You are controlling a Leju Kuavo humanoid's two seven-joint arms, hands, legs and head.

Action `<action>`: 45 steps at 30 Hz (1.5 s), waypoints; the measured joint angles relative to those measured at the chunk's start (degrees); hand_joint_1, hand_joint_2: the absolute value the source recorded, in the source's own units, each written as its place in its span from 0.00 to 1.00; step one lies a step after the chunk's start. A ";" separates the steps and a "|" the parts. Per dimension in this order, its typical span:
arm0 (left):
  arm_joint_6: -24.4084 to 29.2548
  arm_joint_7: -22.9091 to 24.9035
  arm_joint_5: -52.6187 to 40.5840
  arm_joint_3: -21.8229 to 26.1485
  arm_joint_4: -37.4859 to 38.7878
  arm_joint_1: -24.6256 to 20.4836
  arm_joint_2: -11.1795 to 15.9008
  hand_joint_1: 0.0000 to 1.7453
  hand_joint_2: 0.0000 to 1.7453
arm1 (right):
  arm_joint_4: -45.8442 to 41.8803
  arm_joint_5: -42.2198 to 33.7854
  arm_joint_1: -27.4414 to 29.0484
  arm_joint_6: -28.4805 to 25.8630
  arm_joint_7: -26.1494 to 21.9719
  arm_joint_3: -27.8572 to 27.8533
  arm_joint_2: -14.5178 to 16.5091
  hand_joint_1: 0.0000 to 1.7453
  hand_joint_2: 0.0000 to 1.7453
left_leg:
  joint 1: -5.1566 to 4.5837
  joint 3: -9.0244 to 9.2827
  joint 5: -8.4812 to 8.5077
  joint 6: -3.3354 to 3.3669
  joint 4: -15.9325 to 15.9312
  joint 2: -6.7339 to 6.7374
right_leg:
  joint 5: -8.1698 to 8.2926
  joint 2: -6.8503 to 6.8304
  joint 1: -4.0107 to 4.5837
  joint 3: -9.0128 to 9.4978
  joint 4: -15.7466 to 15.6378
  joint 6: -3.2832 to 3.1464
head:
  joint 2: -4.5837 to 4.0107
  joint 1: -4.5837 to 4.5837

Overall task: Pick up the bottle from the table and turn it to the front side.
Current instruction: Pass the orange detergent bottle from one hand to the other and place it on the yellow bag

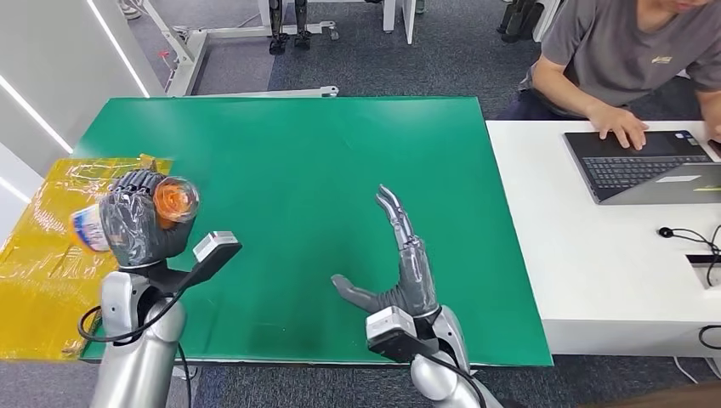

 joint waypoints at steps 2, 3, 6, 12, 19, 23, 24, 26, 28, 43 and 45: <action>-0.01 6.20 -6.68 0.10 2.36 -1.10 3.20 1.00 1.00 | -1.09 0.04 1.18 -0.63 -0.33 -0.21 -0.46 0.00 1.00 | 0.01 0.01 0.01 -0.02 -0.01 0.05 | 0.01 0.06 0.00 -0.04 0.01 -0.01 | 0.00 -0.02; -0.05 8.62 -9.23 -0.14 3.84 -1.74 4.80 1.00 1.00 | -1.55 0.05 1.63 -0.89 -0.46 -0.27 -0.66 0.00 1.00 | 0.02 0.01 0.03 -0.04 -0.01 0.07 | 0.01 0.08 0.01 -0.07 0.01 -0.02 | 0.00 -0.01; -1.44 13.78 -14.80 -2.93 9.47 -4.53 8.98 1.00 1.00 | -2.67 0.22 2.69 -1.58 -0.86 -0.43 -1.09 0.00 1.00 | 0.02 -0.01 0.09 -0.11 -0.01 0.00 | 0.01 0.01 0.02 -0.08 0.03 -0.02 | 0.00 0.01; -6.16 15.37 -16.52 -12.30 24.41 -12.83 13.50 1.00 1.00 | -4.40 1.39 4.19 -2.03 -1.29 -0.75 -1.51 0.00 1.00 | 0.01 -0.03 0.11 -0.14 -0.01 0.03 | 0.06 0.06 0.01 -0.07 0.03 -0.05 | 0.00 0.02; -12.43 9.56 -15.60 -19.34 39.87 -22.16 14.62 1.00 1.00 | -4.56 0.52 3.64 -1.01 -1.09 -0.83 -1.74 0.00 1.00 | 0.00 -0.03 0.10 -0.14 0.00 0.07 | 0.09 0.10 0.00 -0.07 0.04 -0.07 | 0.00 0.02; -16.97 6.03 -15.40 -22.08 46.79 -25.73 15.20 1.00 1.00 | -4.27 -0.25 2.84 -0.85 -0.95 -0.83 -1.80 0.00 1.00 | 0.02 -0.03 0.11 -0.14 -0.01 0.08 | 0.09 0.11 0.01 -0.09 0.05 -0.08 | 0.00 0.01; -17.81 5.64 -15.43 -22.67 48.22 -26.38 15.37 1.00 1.00 | -4.17 -0.35 2.75 -0.85 -0.96 -0.83 -1.82 0.00 1.00 | 0.02 -0.03 0.11 -0.14 -0.01 0.07 | 0.08 0.11 0.01 -0.09 0.06 -0.08 | 0.00 -0.01; -18.81 5.29 -15.24 -23.41 50.44 -27.29 15.66 1.00 1.00 | -3.99 -0.47 2.67 -0.88 -1.03 -0.83 -1.88 0.00 1.00 | 0.02 -0.03 0.11 -0.15 -0.02 0.07 | 0.08 0.11 0.01 -0.09 0.07 -0.08 | 0.00 0.00; -19.58 5.36 -14.98 -23.91 52.14 -28.01 15.89 1.00 1.00 | -3.89 -0.50 2.66 -0.92 -1.13 -0.83 -1.99 0.00 1.00 | 0.02 -0.03 0.11 -0.15 -0.03 0.06 | 0.07 0.10 0.01 -0.09 0.07 -0.08 | 0.00 0.01; -25.07 6.59 -12.43 -24.53 57.85 -28.73 20.27 1.00 1.00 | -3.66 -0.48 2.50 -0.94 -1.38 -0.83 -2.14 0.00 1.00 | 0.06 -0.04 0.17 -0.24 -0.05 0.05 | 0.11 0.09 0.02 -0.10 0.13 -0.14 | 0.00 0.01; -25.03 6.27 -12.22 -24.53 58.04 -28.36 20.79 1.00 1.00 | -3.52 -0.48 2.50 -0.94 -1.38 -0.83 -2.14 0.00 1.00 | 0.05 -0.05 0.17 -0.23 -0.05 0.05 | 0.10 0.09 0.02 -0.11 0.12 -0.14 | 0.00 0.01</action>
